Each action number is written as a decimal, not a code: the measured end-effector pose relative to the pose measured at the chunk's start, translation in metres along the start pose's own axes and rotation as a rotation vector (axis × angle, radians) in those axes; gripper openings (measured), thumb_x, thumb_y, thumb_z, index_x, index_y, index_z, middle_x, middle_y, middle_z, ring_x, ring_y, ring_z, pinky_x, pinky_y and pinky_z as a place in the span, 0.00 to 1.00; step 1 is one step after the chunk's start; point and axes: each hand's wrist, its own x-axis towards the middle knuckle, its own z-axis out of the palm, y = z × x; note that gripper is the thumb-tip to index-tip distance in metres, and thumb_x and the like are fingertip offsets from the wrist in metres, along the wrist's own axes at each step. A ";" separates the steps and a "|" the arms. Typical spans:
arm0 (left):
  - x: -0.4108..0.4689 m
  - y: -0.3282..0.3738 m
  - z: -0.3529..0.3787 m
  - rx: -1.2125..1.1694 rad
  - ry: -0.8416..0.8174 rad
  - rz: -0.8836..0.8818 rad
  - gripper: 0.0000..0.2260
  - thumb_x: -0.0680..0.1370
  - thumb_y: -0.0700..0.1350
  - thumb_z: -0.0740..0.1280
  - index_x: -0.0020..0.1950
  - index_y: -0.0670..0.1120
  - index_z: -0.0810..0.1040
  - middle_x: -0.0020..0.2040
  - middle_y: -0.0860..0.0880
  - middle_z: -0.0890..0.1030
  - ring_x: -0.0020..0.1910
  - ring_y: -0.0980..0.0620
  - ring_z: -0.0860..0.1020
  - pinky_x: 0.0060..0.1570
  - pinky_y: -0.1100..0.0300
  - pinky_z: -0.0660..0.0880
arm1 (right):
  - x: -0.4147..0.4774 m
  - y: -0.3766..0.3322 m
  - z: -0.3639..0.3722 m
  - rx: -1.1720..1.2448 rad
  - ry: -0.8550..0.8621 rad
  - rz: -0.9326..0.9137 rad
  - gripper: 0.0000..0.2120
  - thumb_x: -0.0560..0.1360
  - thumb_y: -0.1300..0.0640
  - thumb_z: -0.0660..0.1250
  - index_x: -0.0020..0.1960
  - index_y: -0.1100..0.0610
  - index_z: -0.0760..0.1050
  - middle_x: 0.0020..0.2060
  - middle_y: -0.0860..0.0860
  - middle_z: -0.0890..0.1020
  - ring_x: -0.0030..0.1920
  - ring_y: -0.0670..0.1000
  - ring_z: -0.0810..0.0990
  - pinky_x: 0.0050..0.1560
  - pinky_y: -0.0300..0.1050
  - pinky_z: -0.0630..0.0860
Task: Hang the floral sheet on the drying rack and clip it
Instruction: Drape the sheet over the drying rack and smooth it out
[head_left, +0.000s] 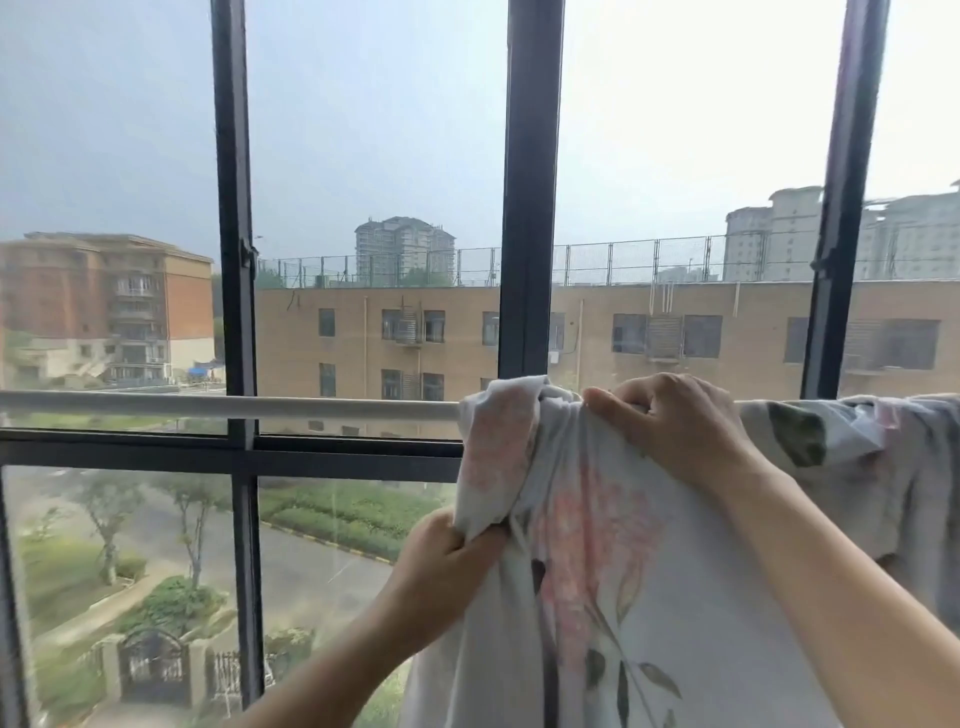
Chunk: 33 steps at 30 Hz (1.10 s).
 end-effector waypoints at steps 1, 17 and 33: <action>-0.001 0.002 -0.008 -0.023 -0.022 -0.005 0.18 0.68 0.52 0.62 0.37 0.36 0.77 0.32 0.42 0.78 0.32 0.48 0.77 0.32 0.55 0.72 | 0.000 -0.003 0.002 -0.013 0.016 0.025 0.32 0.70 0.28 0.49 0.31 0.52 0.76 0.26 0.46 0.79 0.35 0.48 0.77 0.42 0.45 0.73; 0.104 0.119 -0.106 0.299 0.333 0.294 0.24 0.67 0.66 0.70 0.46 0.46 0.84 0.41 0.47 0.84 0.41 0.47 0.81 0.43 0.53 0.78 | -0.001 -0.011 -0.012 0.025 -0.058 0.076 0.27 0.74 0.30 0.48 0.28 0.45 0.71 0.29 0.43 0.77 0.37 0.49 0.76 0.40 0.46 0.69; 0.127 0.080 -0.093 0.695 -0.017 -0.273 0.23 0.80 0.58 0.56 0.58 0.42 0.79 0.57 0.43 0.78 0.49 0.48 0.76 0.49 0.56 0.70 | 0.006 -0.080 -0.004 0.244 -0.024 -0.051 0.14 0.79 0.49 0.61 0.60 0.52 0.77 0.56 0.48 0.82 0.54 0.48 0.79 0.47 0.40 0.70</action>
